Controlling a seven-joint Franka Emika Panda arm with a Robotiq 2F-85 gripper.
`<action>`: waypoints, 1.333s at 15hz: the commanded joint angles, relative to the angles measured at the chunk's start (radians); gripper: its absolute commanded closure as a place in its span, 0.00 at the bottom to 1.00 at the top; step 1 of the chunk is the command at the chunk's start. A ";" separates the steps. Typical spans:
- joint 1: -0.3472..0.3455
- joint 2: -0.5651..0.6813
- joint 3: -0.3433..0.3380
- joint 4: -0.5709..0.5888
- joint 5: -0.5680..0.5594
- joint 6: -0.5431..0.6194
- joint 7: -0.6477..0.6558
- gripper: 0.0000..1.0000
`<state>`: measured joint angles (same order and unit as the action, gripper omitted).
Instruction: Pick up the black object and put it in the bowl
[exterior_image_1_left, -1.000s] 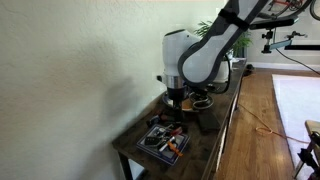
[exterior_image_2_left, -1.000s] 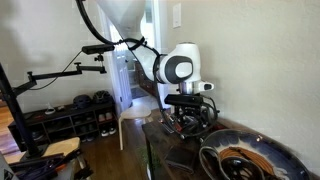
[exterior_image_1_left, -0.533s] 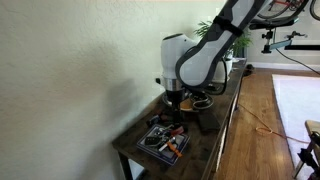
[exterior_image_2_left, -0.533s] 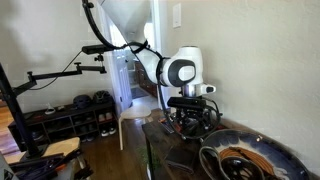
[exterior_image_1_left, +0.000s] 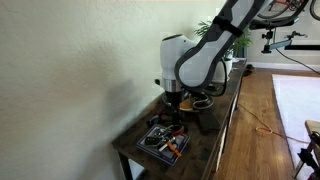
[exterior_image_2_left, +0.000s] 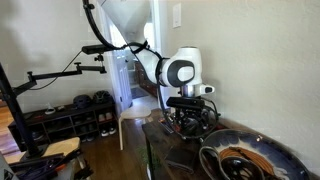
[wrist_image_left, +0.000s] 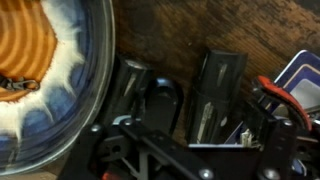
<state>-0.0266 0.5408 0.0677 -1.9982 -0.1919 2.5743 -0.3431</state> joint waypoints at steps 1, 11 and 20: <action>-0.013 -0.007 0.019 -0.024 0.021 0.006 -0.026 0.33; -0.012 -0.036 0.015 -0.063 0.019 0.012 -0.014 0.82; 0.001 -0.112 -0.014 -0.111 -0.001 0.016 0.031 0.82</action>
<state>-0.0278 0.5163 0.0719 -2.0288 -0.1885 2.5756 -0.3356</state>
